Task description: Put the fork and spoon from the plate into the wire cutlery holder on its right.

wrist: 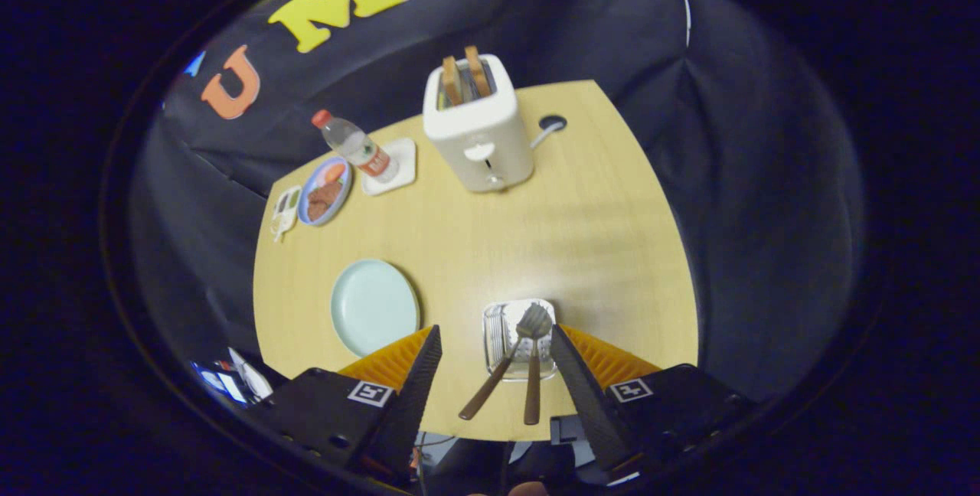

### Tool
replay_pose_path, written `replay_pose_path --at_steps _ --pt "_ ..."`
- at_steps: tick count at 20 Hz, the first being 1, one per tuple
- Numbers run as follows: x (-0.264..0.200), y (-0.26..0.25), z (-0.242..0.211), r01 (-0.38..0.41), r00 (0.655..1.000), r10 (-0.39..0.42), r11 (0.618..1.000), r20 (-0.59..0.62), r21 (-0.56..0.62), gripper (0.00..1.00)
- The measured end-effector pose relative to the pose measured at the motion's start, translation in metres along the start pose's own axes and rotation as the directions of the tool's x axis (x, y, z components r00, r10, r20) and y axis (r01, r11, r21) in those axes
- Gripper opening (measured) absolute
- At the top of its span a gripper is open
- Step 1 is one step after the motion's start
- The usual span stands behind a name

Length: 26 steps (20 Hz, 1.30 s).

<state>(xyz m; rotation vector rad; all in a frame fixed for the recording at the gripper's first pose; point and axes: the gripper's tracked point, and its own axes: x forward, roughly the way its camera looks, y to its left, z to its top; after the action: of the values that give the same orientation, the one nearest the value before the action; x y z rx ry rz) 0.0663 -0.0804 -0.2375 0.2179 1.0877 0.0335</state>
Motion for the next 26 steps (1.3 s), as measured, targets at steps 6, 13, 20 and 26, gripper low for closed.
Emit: replay_pose_path --at_steps 6,13,20,26 --pt "-0.097 0.064 0.065 -0.052 0.871 0.118 0.987 0.478 -0.149 0.95" --pt "-0.177 0.092 0.068 -0.012 0.624 0.175 0.977 0.761 -0.214 0.95" --pt "-0.229 0.106 0.049 0.034 0.500 0.182 0.973 0.846 -0.229 0.95" --pt "-0.240 0.122 0.048 0.027 0.488 0.197 0.970 0.850 -0.241 0.96"
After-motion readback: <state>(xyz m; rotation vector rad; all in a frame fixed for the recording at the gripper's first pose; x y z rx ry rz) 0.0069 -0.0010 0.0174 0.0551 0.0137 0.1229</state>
